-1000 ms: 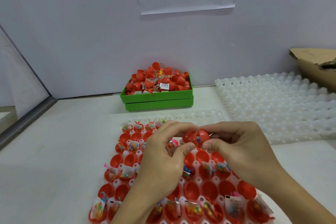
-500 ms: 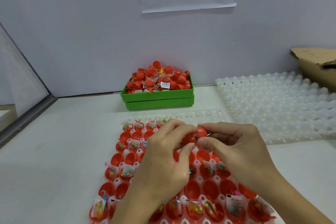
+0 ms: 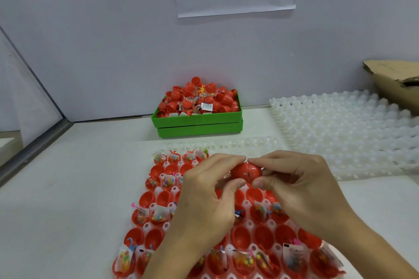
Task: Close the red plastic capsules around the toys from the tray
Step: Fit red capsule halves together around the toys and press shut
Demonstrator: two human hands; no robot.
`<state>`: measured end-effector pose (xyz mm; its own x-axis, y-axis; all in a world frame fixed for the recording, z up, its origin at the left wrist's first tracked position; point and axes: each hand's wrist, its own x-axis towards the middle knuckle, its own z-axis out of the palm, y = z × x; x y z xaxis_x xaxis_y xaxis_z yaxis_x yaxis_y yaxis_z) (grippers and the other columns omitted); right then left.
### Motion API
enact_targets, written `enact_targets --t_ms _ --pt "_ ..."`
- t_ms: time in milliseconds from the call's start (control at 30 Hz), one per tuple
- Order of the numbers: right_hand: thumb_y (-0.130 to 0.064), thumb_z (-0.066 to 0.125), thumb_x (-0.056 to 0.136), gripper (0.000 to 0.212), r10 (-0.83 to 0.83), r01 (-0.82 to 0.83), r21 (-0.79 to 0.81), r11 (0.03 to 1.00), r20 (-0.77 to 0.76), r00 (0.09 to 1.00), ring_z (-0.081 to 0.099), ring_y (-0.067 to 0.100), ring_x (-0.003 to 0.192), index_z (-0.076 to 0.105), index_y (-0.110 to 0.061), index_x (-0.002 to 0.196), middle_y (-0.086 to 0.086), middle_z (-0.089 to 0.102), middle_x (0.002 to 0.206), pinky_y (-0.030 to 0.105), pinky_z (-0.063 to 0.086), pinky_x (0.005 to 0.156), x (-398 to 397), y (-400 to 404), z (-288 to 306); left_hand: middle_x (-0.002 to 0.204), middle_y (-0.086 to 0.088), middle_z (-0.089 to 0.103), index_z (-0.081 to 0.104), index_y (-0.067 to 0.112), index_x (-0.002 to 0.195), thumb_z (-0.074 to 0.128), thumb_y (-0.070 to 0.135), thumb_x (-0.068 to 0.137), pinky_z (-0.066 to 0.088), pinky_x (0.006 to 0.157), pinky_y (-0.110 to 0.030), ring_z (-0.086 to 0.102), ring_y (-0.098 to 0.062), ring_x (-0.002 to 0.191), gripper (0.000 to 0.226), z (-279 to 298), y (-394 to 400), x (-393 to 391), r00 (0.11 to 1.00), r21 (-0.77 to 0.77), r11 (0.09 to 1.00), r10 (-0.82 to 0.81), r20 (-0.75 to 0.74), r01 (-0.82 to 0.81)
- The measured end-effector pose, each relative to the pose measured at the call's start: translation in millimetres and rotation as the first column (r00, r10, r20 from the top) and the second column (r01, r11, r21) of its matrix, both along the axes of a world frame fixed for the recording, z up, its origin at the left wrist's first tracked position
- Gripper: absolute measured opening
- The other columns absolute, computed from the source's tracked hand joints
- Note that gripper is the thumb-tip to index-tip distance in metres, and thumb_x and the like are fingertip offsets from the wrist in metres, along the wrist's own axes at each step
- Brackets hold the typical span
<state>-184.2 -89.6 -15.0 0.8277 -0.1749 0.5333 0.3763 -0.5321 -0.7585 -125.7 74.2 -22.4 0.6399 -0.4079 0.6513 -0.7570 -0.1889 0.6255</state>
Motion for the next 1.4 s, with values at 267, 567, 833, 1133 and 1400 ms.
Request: enact_targets --t_ms 267,567,833,1133,1400 --pt "0.003 0.081 0.071 0.037 0.008 0.013 0.302 0.953 -0.068 0.998 0.074 0.008 0.069 0.078 -0.032 0.084 -0.007 0.076 0.073 0.013 0.054 0.064 1.7 2.9 -5.2 0.101 0.017 0.066 0.075 0.02 0.106 0.068 0.006 0.078 0.058 0.074 -0.018 0.066 -0.005 0.099 0.032 1.1 -2.2 -0.3 0.993 -0.073 0.997 -0.038 -0.113 0.029" --pt "-0.004 0.083 0.071 0.028 -0.004 0.015 0.14 0.99 -0.076 0.997 0.071 0.01 0.073 0.081 -0.021 0.093 -0.01 0.076 0.078 0.019 0.054 0.067 2.2 0.0 -3.9 0.101 0.017 0.064 0.075 0.017 0.107 0.065 0.005 0.079 0.058 0.075 -0.019 0.065 -0.004 0.099 0.032 -0.5 -3.4 -0.8 0.996 -0.048 0.999 -0.013 -0.084 0.009" --pt "0.006 0.081 0.071 0.033 -0.026 0.026 -0.027 0.999 -0.014 1.0 0.07 0.001 0.074 0.081 -0.021 0.09 -0.016 0.074 0.08 0.014 0.054 0.066 2.5 -2.3 -6.2 0.096 0.015 0.066 0.077 0.014 0.105 0.066 0.003 0.076 0.059 0.073 -0.023 0.065 -0.003 0.093 0.032 -2.7 -4.5 -0.1 0.999 -0.01 1.0 0.01 -0.039 -0.01" --pt "-0.013 0.075 0.085 0.026 0.045 -0.045 0.01 0.999 -0.042 0.998 0.07 0.004 0.084 0.076 -0.023 0.109 -0.015 0.074 0.091 0.02 0.055 0.075 2.5 9.7 -5.5 0.091 0.013 0.07 0.078 0.017 0.1 0.067 0.006 0.072 0.058 0.076 -0.03 0.068 -0.006 0.087 0.032 1.0 -2.2 4.0 0.994 -0.037 0.994 0.098 -0.052 -0.1" --pt "0.006 0.067 0.087 0.041 0.042 -0.029 0.161 0.987 -0.076 0.996 0.071 -0.001 0.087 0.073 -0.026 0.112 -0.018 0.076 0.094 0.016 0.054 0.08 4.2 12.5 -10.5 0.09 0.011 0.071 0.079 0.014 0.093 0.073 0.005 0.071 0.053 0.078 -0.018 0.065 0.001 0.088 0.025 8.9 1.1 3.2 0.989 -0.017 0.992 0.129 0.072 -0.128"
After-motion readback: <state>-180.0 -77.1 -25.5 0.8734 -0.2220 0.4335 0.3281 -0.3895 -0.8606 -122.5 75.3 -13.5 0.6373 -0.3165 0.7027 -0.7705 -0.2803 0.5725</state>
